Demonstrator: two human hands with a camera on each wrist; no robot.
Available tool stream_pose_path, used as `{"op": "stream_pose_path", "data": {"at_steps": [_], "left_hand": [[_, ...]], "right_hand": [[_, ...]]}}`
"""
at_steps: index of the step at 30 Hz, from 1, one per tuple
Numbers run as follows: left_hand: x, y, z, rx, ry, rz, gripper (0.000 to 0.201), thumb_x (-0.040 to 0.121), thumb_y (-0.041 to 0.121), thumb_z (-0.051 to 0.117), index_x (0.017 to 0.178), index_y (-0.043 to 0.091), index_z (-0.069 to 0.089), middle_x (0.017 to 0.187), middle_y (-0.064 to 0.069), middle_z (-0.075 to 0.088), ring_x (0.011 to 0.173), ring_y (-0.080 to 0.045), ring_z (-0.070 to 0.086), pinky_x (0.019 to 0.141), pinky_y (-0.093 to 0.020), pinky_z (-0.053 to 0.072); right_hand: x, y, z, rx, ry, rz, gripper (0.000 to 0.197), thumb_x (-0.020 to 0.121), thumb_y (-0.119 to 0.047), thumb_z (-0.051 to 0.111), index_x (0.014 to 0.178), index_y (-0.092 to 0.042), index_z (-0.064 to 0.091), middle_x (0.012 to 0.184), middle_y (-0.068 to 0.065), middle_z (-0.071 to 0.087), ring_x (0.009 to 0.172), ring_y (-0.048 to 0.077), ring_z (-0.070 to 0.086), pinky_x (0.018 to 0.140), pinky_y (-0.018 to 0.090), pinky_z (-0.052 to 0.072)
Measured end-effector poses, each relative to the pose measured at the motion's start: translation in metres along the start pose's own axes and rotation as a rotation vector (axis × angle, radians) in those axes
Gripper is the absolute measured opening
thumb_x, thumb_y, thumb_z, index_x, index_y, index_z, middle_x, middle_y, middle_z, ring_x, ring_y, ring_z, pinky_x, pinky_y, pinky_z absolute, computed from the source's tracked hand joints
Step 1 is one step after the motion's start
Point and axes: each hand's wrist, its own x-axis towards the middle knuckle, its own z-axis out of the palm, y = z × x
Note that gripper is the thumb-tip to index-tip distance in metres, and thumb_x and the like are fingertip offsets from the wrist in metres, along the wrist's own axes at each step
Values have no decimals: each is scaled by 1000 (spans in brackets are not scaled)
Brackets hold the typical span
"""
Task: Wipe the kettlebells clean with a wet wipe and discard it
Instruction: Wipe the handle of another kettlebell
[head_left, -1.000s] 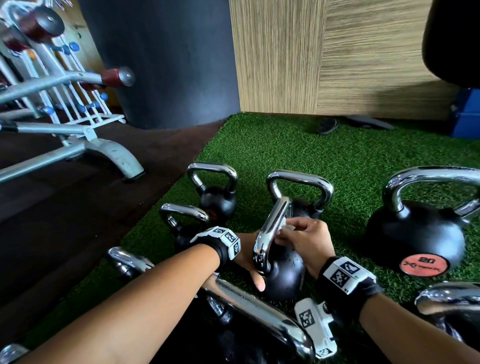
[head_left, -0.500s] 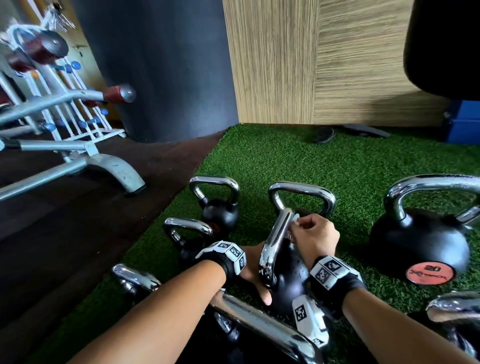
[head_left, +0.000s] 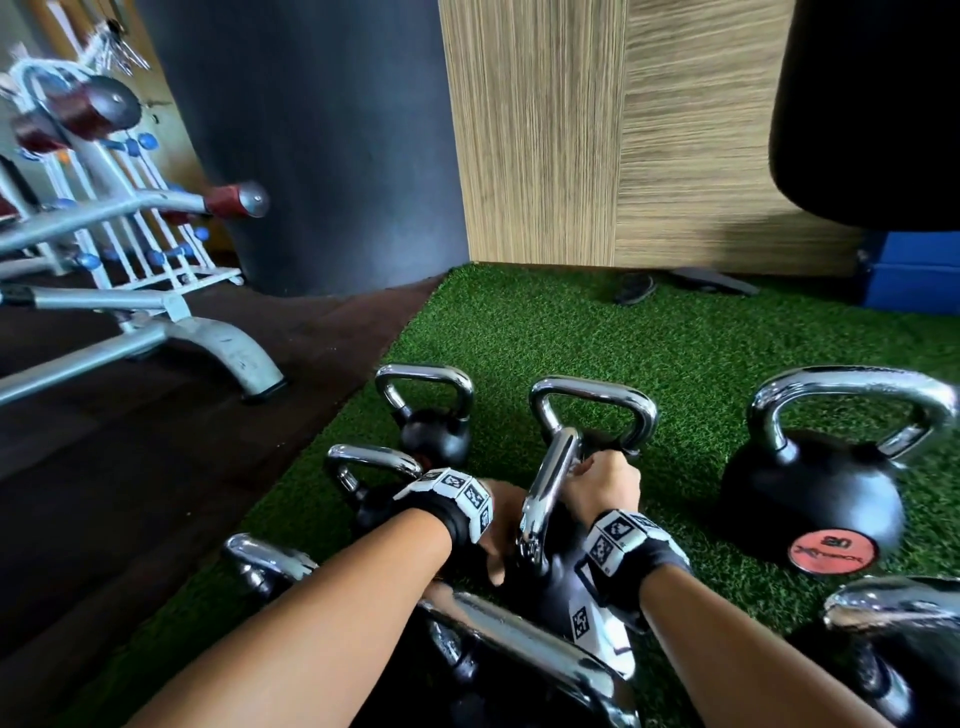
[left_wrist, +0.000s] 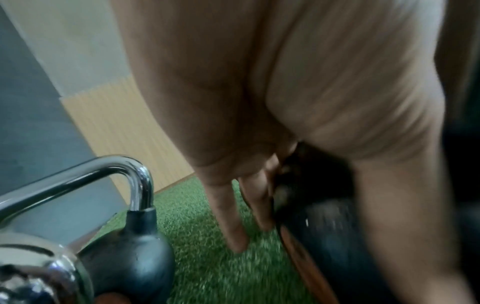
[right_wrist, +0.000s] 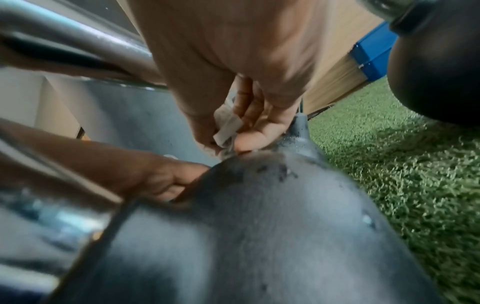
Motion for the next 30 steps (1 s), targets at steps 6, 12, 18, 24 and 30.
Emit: {"op": "stream_pose_path", "data": {"at_steps": [6, 12, 18, 24, 30], "left_hand": [[-34, 14, -61, -240, 254, -132, 31, 94, 8, 45, 113, 14, 69, 103, -4, 78, 83, -24, 75, 67, -24, 52], [-60, 56, -82, 284, 255, -133, 72, 60, 87, 64, 67, 16, 57, 60, 4, 56, 54, -17, 56, 47, -24, 37], [-48, 67, -74, 246, 289, -134, 56, 62, 60, 85, 63, 18, 47, 61, 4, 48, 55, -18, 51, 43, -21, 30], [-54, 57, -87, 259, 192, -96, 49, 62, 43, 92, 84, 17, 57, 75, 8, 57, 75, -21, 62, 64, -26, 41], [-54, 37, -88, 323, 254, 44, 89, 64, 19, 92, 139, 48, 53, 128, 9, 68, 112, -20, 64, 79, -22, 35]], "right_hand": [[12, -7, -38, -99, 36, -352, 15, 86, -16, 66, 95, -10, 56, 83, 9, 67, 62, 15, 54, 58, 22, 43], [26, -42, -60, -585, -275, -735, 60, 88, 0, 54, 140, -31, 49, 110, 9, 68, 90, 23, 68, 82, 32, 58], [14, -43, -62, -709, -271, -749, 41, 87, -5, 57, 120, -28, 66, 110, 7, 68, 100, 24, 69, 88, 31, 56], [-1, -49, -79, -759, -248, -628, 21, 83, -12, 58, 98, -7, 71, 95, 12, 71, 92, 30, 70, 73, 30, 56], [-30, -43, -98, -772, -253, -586, 10, 75, -21, 67, 79, -13, 63, 73, 2, 62, 81, 26, 68, 63, 26, 50]]}}
